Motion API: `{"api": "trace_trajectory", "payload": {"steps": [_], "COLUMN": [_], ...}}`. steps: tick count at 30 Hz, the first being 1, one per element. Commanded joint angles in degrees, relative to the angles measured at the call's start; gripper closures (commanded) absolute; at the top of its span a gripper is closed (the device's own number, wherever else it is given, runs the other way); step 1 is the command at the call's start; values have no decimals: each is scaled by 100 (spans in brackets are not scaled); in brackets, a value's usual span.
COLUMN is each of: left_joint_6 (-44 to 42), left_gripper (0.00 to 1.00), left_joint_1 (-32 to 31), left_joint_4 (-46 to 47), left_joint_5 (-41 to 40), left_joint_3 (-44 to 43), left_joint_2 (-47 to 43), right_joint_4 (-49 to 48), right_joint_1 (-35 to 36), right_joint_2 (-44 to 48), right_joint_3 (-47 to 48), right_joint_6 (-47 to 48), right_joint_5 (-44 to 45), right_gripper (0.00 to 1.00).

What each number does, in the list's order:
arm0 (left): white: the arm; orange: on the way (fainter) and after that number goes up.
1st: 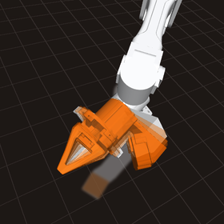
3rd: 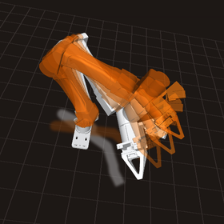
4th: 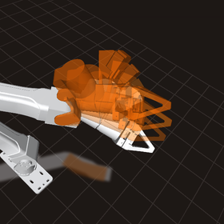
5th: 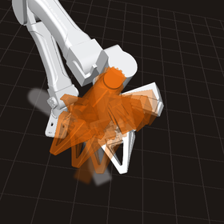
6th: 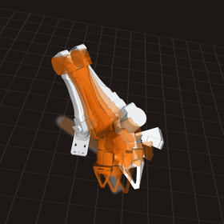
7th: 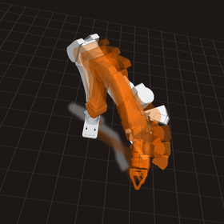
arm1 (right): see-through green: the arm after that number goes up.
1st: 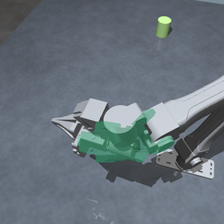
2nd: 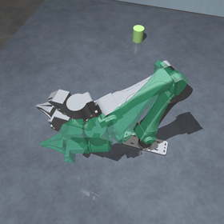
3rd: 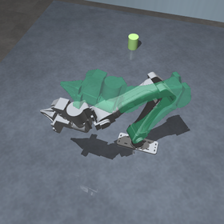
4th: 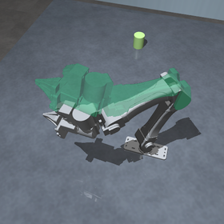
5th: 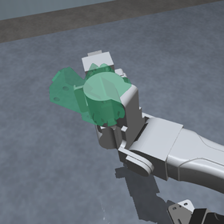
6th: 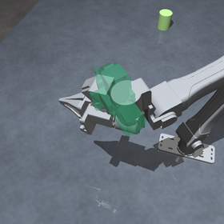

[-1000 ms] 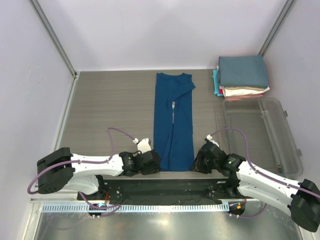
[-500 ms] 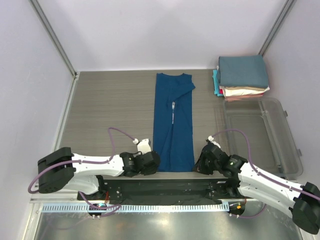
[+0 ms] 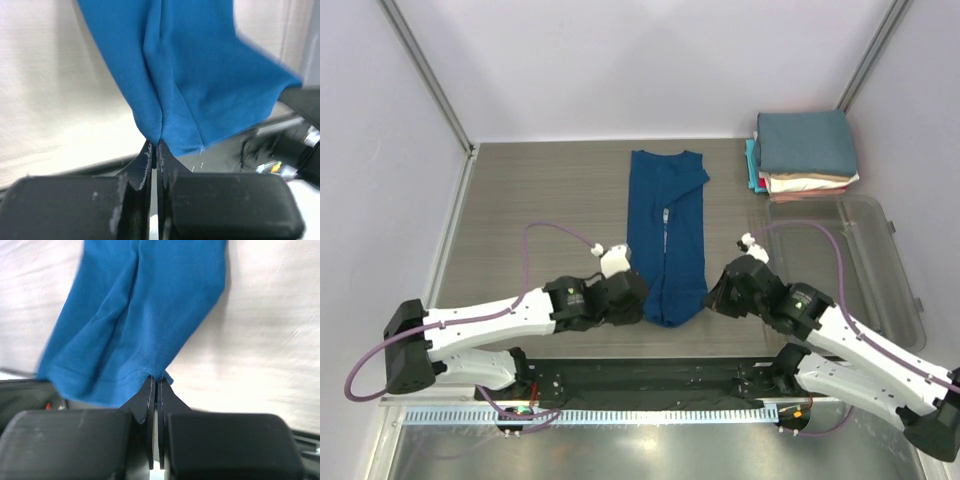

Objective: Fold and stack the t-shirts
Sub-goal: Fold the tshirt

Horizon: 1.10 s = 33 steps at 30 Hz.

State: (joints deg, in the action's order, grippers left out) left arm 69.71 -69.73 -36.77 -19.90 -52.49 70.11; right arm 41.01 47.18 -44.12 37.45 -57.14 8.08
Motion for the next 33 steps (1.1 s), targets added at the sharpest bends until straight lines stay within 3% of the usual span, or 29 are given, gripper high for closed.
{"api": "trace_trajectory", "payload": {"steps": [1,5,10,17,24,33], "left_joint_6": [-869,-1643,-2391,-2981,-3367,-3570], "left_gripper": [100,100,100,100,100,100], "left_joint_1": [661,1662,2270,3122,3519,3765], "left_joint_4": [-418,-313,-269,-155,-304,-550], "left_joint_5": [-6,504,830,1471,1700,1893], "left_joint_3": [-445,-929,-1711,-2704,-3811,-4551], "left_joint_2": [-6,415,1328,2506,3483,4257], "right_joint_4": [65,12,-392,-831,-1192,-1517], "right_joint_1": [-33,-392,-1366,-2036,-2432,-2731], "right_joint_2": [-561,-1431,-2353,-3426,-4227,-4983], "right_joint_3": [692,1622,2152,2951,3286,3611], "right_joint_6": [563,1230,1969,2647,2902,3060], "right_joint_5": [852,1196,793,362,-104,-587], "right_gripper": [99,99,99,99,99,99]}}
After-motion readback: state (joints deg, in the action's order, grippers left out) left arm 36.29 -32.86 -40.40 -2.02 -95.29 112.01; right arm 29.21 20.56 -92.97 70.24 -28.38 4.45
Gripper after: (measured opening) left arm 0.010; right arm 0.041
